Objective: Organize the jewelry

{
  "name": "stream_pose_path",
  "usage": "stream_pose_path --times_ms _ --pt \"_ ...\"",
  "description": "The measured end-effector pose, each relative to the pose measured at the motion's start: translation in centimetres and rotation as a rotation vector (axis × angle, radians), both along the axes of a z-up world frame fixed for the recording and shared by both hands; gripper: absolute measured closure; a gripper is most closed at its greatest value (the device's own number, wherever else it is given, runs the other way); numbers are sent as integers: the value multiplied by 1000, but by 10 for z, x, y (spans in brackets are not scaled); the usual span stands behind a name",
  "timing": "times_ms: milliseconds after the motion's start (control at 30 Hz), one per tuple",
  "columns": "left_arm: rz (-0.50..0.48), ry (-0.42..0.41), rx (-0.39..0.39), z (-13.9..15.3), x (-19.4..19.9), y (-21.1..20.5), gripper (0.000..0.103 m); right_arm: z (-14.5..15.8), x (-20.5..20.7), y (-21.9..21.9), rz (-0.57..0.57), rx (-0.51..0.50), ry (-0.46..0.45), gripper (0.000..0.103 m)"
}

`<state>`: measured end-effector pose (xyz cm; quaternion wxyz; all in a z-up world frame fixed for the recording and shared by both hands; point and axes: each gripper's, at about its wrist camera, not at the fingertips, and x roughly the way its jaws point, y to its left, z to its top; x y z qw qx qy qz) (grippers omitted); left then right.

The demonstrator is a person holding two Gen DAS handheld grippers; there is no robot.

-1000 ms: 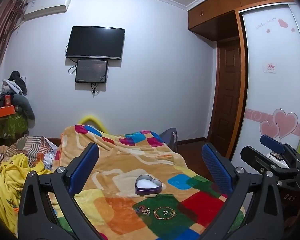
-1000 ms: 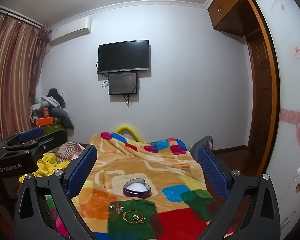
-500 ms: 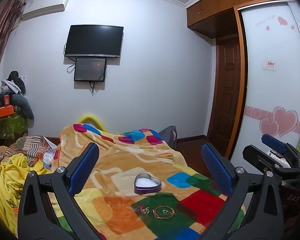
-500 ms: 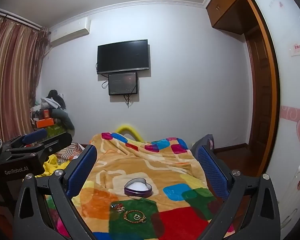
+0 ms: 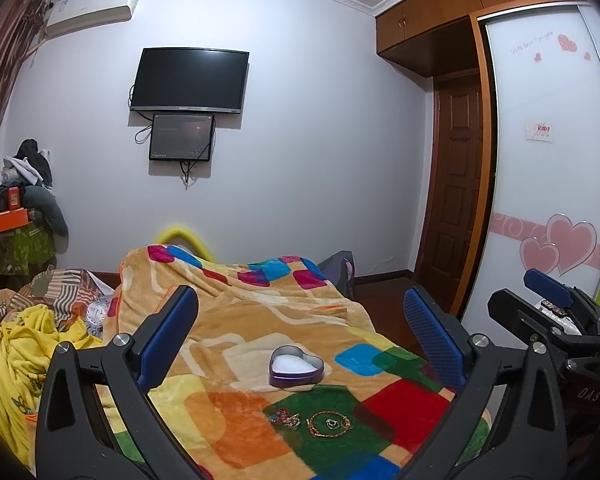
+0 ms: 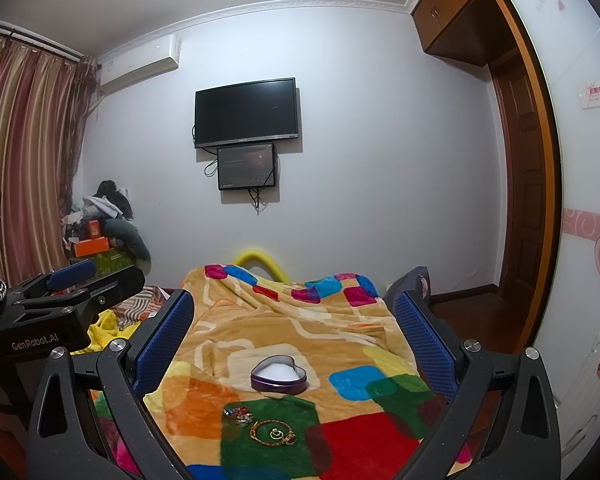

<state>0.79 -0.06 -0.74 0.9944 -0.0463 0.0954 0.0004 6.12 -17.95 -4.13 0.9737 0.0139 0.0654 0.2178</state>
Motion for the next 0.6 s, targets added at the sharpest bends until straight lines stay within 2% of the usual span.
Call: stream_pose_path --times_ms 600 --pt "-7 12 -5 -3 4 0 0 -1 -1 1 0 0 5 3"
